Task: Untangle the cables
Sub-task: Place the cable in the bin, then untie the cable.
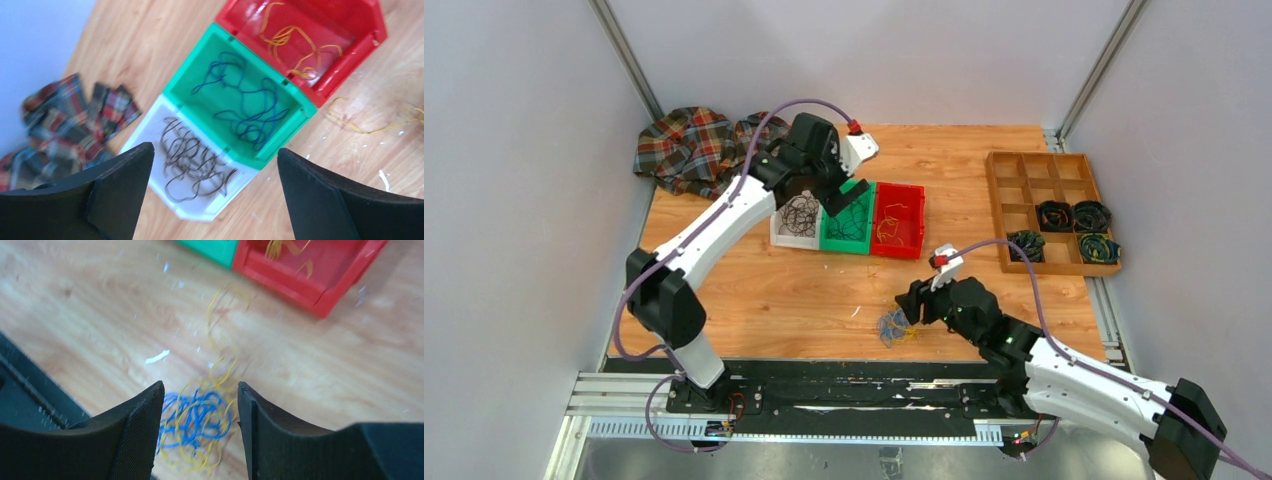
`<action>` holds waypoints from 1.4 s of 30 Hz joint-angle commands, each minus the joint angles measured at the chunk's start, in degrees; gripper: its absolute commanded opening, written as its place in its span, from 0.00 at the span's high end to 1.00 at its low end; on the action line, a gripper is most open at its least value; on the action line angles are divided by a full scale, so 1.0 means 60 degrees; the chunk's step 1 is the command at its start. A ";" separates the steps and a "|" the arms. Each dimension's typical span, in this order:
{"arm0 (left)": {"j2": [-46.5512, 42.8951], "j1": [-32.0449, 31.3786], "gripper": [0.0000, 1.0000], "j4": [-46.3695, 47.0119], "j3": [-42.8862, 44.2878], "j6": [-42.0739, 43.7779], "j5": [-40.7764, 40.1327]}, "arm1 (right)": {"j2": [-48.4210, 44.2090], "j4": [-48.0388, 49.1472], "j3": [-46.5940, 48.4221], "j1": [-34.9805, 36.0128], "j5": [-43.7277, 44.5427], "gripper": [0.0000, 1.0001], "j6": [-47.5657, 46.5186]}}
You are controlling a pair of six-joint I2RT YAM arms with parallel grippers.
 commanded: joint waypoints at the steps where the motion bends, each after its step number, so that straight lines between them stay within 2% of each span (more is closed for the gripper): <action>1: -0.1047 0.0280 0.02 -0.0556 0.0171 -0.0092 -0.1828 | 0.0273 -0.1229 0.0022 0.0939 0.0356 0.46 0.0894; 5: -0.1676 0.0593 0.02 -0.1200 -0.0013 -0.0144 -0.1527 | 0.0507 -0.1577 -0.0006 0.1254 0.0604 0.49 0.1294; 8: -0.2231 0.0595 0.02 -0.1120 -0.0790 0.0080 -0.0763 | 0.0801 -0.1455 -0.0011 0.1247 0.1657 0.53 0.1446; 10: -0.2424 0.0595 0.02 -0.1148 -0.1398 -0.0002 0.0287 | 0.1101 -0.1109 0.0117 0.1055 0.1946 0.53 0.1278; 14: -0.2401 0.0560 0.02 -0.1207 -0.2159 -0.0463 0.1946 | 0.2193 -0.1031 0.0653 0.0272 0.1320 0.54 0.1107; 19: -0.2227 0.0493 0.02 -0.1241 -0.2463 -0.0520 0.2688 | 0.3189 -0.0364 0.0797 -0.0328 0.0308 0.60 0.0996; 22: -0.2211 0.0493 0.02 -0.1303 -0.2503 -0.0410 0.2992 | 0.3492 0.0164 0.0809 -0.0587 -0.0179 0.73 0.0934; 25: -0.2155 0.0478 0.01 -0.1311 -0.2576 -0.0422 0.3275 | 0.3502 0.0391 0.1043 -0.0740 -0.0606 0.98 0.0722; 26: -0.2169 0.0478 0.00 -0.1309 -0.2619 -0.0411 0.3412 | 0.3372 0.0413 0.1132 -0.0735 -0.0690 0.99 0.0633; 31: -0.2408 0.0413 0.04 -0.1634 -0.2685 0.0104 0.4190 | 0.2152 0.0330 0.1621 -0.0740 -0.1500 0.99 0.0116; 34: -0.2659 0.0366 0.04 -0.2089 -0.2483 0.0699 0.4613 | 0.1488 0.0363 0.1884 -0.0743 -0.2485 0.99 0.0027; 38: -0.3014 0.0202 0.02 -0.2650 -0.2088 0.1158 0.5123 | 0.1241 0.0469 0.2088 -0.0745 -0.3241 0.99 0.0257; 42: -0.3303 -0.0156 0.02 -0.2688 -0.2085 0.1012 0.5557 | 0.1294 0.0893 0.2132 -0.0722 -0.3647 0.99 0.0541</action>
